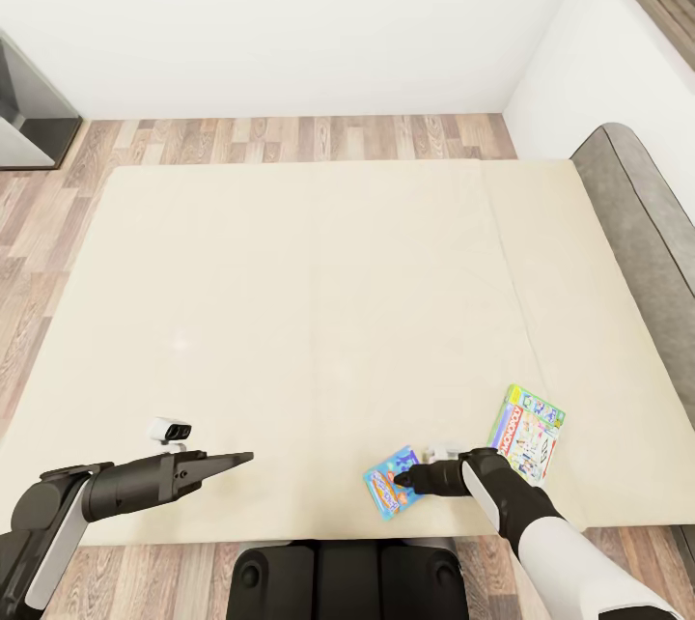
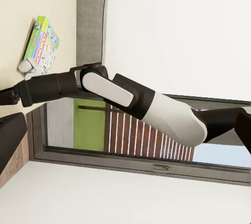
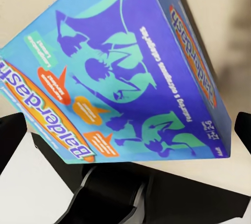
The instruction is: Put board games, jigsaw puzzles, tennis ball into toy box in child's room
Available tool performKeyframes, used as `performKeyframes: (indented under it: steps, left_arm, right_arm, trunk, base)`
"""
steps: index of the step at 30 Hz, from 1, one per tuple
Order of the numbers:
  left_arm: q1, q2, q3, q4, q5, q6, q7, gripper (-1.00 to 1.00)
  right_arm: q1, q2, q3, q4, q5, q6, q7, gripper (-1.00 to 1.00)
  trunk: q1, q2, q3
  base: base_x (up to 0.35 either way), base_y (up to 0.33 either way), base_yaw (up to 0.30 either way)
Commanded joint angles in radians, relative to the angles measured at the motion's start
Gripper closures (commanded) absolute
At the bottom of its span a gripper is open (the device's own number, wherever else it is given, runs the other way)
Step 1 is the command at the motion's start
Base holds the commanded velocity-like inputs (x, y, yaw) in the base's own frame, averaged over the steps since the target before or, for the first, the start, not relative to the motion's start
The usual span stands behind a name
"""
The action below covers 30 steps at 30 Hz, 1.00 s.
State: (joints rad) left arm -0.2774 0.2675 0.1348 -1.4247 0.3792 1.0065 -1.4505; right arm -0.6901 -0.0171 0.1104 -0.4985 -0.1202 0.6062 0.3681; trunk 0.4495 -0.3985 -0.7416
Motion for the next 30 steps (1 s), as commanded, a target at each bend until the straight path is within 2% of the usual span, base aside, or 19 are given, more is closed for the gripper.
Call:
performKeyframes:
  steps: [1, 30]
  left_arm:
    - [0.000, 0.000, 0.000, 0.000, 0.001, 0.011, -0.002, -1.00]
    - [0.000, -0.001, -0.003, 0.000, 0.001, 0.011, -0.001, -1.00]
  right_arm:
    - [0.000, -0.001, 0.007, -0.002, -0.010, 0.005, -0.003, -1.00]
    - [0.000, -0.002, 0.009, -0.005, -0.010, -0.001, -0.005, -1.00]
  trunk:
    - [0.001, -0.001, -0.001]
    - [0.001, -0.001, -0.001]
  base:
    - [0.000, 0.000, 0.000]
    - [0.000, 0.000, 0.000]
